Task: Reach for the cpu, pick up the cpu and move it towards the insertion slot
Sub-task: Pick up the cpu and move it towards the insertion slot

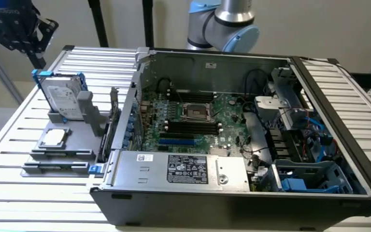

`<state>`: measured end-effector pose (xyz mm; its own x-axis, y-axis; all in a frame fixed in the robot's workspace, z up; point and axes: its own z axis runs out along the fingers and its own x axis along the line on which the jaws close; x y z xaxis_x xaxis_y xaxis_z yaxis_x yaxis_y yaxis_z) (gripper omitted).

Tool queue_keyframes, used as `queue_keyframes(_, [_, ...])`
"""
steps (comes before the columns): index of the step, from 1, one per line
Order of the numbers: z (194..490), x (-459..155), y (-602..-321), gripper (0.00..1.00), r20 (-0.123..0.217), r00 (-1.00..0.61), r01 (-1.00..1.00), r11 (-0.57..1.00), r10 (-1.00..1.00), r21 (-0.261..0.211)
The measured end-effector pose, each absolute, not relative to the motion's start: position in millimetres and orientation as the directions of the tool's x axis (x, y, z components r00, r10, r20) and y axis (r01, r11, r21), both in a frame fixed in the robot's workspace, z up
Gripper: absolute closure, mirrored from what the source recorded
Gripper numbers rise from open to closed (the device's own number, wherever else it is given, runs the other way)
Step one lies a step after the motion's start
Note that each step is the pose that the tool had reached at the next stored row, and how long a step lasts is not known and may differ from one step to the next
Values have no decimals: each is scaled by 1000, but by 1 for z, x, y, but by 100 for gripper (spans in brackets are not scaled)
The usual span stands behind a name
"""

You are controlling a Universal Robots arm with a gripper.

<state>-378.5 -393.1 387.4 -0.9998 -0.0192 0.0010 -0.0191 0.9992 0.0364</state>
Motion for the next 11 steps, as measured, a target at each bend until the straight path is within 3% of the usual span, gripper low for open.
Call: queue_keyframes(11, [380,-386,-415,89,9,-1000,-19,999,-19,36])
